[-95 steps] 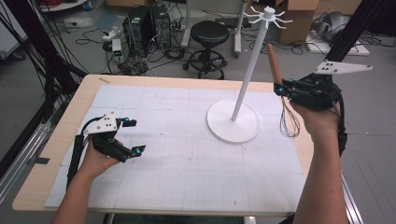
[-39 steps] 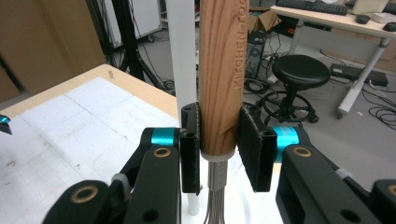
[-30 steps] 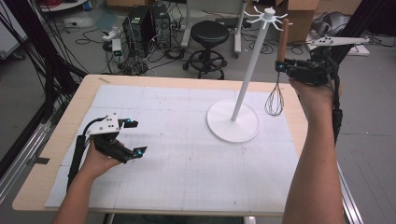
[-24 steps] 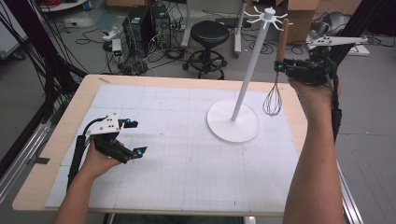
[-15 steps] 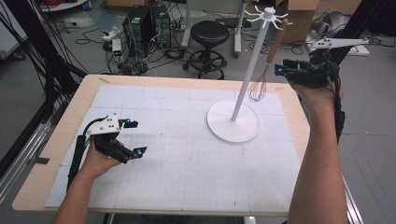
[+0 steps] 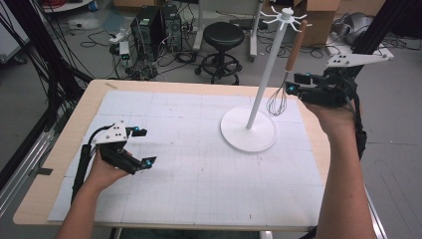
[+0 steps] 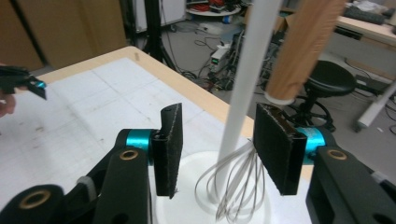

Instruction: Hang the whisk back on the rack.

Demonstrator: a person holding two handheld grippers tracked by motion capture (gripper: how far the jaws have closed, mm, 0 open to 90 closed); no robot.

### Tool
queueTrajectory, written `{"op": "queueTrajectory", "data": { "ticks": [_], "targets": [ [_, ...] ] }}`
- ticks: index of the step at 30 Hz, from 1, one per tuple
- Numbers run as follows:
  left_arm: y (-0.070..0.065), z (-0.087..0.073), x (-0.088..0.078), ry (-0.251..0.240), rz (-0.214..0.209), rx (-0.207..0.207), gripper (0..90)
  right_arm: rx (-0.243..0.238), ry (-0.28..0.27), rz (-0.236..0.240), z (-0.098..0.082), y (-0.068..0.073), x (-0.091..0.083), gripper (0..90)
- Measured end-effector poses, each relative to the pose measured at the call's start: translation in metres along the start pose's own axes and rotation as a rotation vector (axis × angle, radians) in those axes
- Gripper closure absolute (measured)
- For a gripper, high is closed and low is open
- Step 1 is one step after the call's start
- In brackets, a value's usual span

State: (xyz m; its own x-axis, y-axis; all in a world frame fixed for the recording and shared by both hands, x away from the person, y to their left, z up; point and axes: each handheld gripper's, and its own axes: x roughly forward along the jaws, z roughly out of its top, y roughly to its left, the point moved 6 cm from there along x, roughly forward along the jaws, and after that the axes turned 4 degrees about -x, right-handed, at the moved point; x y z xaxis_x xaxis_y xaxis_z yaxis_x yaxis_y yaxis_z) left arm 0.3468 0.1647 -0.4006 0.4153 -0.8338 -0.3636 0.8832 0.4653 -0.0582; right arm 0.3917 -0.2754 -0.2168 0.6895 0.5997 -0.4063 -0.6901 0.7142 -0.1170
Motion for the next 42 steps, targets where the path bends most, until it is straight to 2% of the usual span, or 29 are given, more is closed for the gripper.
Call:
{"op": "queueTrajectory", "data": {
  "ticks": [7, 14, 30, 39, 42],
  "targets": [
    [0.000, 0.000, 0.000, 0.001, 0.000, 0.004, 1.6, -0.030, -0.044, 0.069, -0.003, 0.023, 0.004, 50.2],
    [0.000, 0.001, -0.002, -0.008, -0.002, -0.001, 1.6, -0.044, -0.048, 0.101, -0.015, 0.037, 0.010, 48.7],
    [0.000, 0.002, -0.004, -0.016, -0.005, 0.000, 1.6, -0.069, -0.064, 0.181, -0.042, 0.058, 0.026, 39.9],
    [-0.002, 0.001, -0.004, -0.023, -0.014, -0.001, 1.6, -0.055, -0.054, 0.193, -0.067, 0.068, 0.034, 33.8],
    [-0.003, 0.001, -0.003, -0.022, -0.017, 0.002, 1.6, -0.060, -0.029, 0.192, -0.074, 0.072, 0.037, 29.4]
  ]
}}
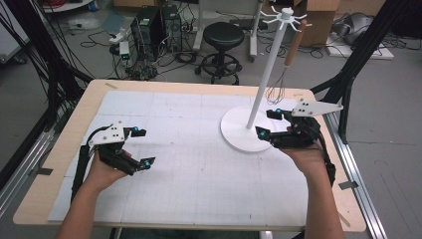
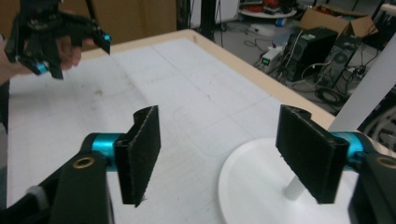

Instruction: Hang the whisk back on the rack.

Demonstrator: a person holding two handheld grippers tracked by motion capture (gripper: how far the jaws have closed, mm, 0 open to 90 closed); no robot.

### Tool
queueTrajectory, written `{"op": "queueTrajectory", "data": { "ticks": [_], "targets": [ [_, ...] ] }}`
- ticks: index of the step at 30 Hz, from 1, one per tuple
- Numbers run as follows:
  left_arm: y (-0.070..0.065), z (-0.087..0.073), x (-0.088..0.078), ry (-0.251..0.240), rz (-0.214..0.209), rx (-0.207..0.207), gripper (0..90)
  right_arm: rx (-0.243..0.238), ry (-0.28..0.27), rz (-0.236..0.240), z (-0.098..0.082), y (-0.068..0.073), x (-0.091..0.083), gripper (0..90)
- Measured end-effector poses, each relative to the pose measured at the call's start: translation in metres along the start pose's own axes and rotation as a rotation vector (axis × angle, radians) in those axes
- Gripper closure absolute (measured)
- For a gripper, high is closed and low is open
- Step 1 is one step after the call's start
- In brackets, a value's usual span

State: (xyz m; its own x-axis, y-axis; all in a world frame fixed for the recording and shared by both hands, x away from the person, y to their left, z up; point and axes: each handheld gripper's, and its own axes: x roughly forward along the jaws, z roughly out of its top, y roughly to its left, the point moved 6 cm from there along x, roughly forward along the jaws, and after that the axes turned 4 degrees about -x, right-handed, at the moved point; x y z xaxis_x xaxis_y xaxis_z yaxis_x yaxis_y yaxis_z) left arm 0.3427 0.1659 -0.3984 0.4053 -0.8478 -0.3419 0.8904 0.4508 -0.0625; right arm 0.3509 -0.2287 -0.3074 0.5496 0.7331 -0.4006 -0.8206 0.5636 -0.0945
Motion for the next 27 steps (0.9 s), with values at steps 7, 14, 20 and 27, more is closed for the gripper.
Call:
{"op": "queueTrajectory", "data": {
  "ticks": [7, 14, 20, 27],
  "targets": [
    [-0.001, -0.001, 0.001, 0.000, -0.003, -0.002, 1.6, 0.003, -0.044, 0.002, -0.019, 0.009, 0.004, 26.3],
    [-0.001, -0.002, 0.001, 0.000, -0.004, 0.001, 1.6, 0.021, -0.062, -0.020, -0.042, 0.011, 0.007, 22.4],
    [-0.001, -0.003, 0.002, 0.004, -0.003, -0.001, 1.7, 0.027, -0.064, -0.027, -0.056, 0.013, 0.010, 21.5],
    [0.000, -0.003, 0.002, 0.005, -0.002, -0.001, 1.6, 0.013, -0.017, -0.036, -0.064, 0.018, 0.018, 21.2]
  ]
}}
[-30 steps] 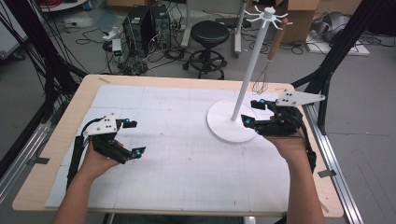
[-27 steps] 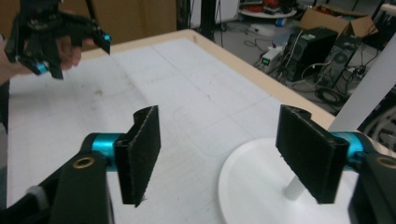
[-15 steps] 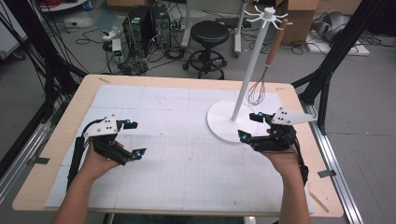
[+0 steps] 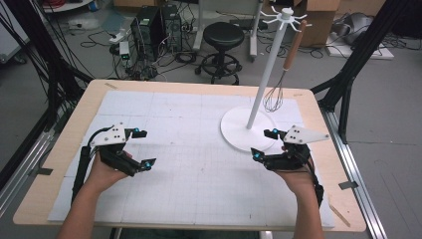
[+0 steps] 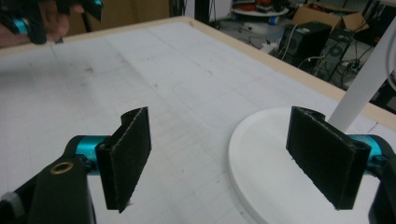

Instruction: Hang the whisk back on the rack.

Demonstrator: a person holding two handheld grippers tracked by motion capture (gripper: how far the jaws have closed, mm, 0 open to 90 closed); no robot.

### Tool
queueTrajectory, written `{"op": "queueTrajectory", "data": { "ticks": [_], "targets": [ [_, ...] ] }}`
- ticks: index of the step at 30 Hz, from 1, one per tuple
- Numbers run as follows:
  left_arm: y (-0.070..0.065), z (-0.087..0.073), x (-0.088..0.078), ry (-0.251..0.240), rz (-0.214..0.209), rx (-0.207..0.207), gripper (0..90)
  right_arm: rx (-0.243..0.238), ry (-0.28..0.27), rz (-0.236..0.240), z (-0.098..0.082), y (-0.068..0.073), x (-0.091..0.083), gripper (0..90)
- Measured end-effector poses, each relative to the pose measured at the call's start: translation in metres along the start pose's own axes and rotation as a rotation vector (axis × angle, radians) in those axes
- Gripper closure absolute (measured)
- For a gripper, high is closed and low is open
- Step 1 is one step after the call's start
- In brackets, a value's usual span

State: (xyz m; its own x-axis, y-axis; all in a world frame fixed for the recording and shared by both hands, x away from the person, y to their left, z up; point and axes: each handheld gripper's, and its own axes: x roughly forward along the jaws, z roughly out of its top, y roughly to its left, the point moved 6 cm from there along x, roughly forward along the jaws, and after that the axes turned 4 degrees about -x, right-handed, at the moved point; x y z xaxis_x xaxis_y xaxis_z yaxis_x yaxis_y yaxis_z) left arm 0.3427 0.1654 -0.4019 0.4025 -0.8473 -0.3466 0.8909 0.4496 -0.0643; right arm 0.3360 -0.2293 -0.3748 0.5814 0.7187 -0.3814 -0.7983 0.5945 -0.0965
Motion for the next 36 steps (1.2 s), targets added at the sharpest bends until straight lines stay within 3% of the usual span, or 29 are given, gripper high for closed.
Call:
{"op": "queueTrajectory", "data": {
  "ticks": [9, 19, 31, 36],
  "targets": [
    [0.000, 0.000, 0.000, -0.001, 0.001, 0.000, 1.6, 0.022, 0.111, 0.062, -0.012, 0.006, 0.011, 17.6],
    [0.000, 0.000, 0.001, 0.004, 0.001, 0.002, 1.6, 0.040, 0.172, 0.125, -0.022, 0.010, 0.020, 16.1],
    [-0.001, 0.000, 0.001, 0.005, 0.004, 0.003, 1.6, 0.062, 0.267, 0.156, -0.029, 0.011, 0.025, 16.0],
    [-0.001, 0.000, 0.000, 0.005, 0.004, 0.003, 1.6, 0.067, 0.277, 0.155, -0.029, 0.011, 0.025, 16.0]
  ]
}}
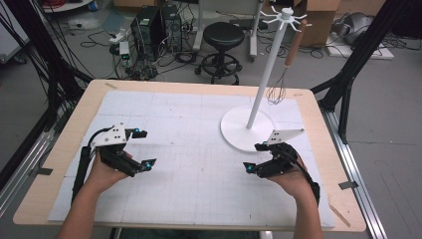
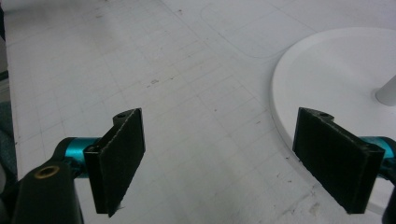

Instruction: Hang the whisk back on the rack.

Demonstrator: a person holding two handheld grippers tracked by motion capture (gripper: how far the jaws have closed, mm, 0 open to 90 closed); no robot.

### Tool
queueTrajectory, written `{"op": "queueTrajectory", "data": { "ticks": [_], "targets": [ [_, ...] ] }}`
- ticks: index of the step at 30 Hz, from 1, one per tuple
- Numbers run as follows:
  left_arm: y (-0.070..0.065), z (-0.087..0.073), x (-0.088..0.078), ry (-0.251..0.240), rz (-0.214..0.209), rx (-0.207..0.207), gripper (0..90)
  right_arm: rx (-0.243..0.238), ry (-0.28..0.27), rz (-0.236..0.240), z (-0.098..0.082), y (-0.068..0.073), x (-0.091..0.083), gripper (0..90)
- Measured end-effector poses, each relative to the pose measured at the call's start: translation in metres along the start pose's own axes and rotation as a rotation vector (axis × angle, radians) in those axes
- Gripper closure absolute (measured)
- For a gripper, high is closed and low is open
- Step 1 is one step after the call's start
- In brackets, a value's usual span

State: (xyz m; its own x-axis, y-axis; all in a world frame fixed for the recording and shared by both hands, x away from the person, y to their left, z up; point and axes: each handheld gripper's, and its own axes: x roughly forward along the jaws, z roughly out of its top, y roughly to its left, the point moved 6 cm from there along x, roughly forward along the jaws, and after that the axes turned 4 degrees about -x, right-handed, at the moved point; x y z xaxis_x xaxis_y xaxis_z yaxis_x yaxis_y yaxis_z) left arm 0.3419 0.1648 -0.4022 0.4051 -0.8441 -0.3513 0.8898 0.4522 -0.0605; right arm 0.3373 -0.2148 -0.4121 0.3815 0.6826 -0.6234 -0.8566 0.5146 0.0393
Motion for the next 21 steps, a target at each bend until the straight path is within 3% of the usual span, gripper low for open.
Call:
{"op": "queueTrajectory", "data": {
  "ticks": [21],
  "targets": [
    [-0.0002, -0.0001, -0.0004, 0.001, 0.000, -0.002, 1.6, 0.008, 0.010, 0.013, -0.0025, -0.0023, -0.0009, 14.8]
  ]
}}
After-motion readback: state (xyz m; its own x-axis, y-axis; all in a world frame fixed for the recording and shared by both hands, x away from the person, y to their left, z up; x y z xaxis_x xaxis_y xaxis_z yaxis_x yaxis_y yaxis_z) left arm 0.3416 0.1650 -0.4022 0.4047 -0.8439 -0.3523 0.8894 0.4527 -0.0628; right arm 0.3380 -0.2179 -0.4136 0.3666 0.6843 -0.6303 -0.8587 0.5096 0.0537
